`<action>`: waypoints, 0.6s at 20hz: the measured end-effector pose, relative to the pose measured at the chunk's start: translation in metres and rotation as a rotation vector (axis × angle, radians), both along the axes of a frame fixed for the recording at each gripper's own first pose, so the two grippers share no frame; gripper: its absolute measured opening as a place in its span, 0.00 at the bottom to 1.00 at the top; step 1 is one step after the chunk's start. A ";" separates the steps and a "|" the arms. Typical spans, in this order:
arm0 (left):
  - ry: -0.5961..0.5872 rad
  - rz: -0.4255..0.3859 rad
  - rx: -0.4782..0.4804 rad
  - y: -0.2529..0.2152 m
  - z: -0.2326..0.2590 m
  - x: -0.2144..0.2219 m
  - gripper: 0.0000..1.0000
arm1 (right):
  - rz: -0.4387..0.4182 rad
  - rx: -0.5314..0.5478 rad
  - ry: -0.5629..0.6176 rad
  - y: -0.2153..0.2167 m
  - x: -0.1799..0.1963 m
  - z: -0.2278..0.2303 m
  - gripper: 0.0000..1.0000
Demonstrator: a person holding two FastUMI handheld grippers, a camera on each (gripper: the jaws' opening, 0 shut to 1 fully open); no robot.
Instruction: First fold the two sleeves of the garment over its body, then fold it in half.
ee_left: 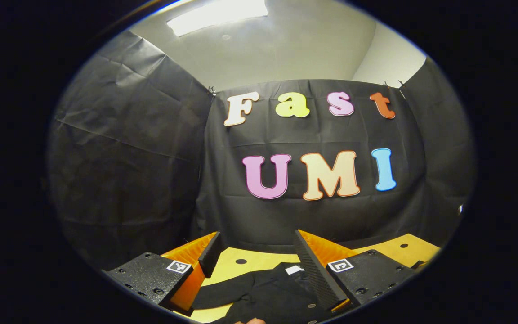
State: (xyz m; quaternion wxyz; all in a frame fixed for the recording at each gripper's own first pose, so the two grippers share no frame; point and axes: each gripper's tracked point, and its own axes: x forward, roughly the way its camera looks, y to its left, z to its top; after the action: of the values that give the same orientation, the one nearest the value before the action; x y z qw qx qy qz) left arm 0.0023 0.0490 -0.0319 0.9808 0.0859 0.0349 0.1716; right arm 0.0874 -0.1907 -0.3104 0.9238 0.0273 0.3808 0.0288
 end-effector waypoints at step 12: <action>0.025 0.170 0.011 0.130 -0.005 -0.033 0.95 | 0.173 0.030 -0.118 0.154 0.074 0.050 0.02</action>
State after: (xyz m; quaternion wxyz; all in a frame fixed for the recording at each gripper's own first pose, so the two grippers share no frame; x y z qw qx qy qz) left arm -0.0307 0.1792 -0.0373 0.9617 0.0901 0.0532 0.2536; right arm 0.1617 -0.0368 -0.2607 0.9382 0.0064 0.3262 0.1156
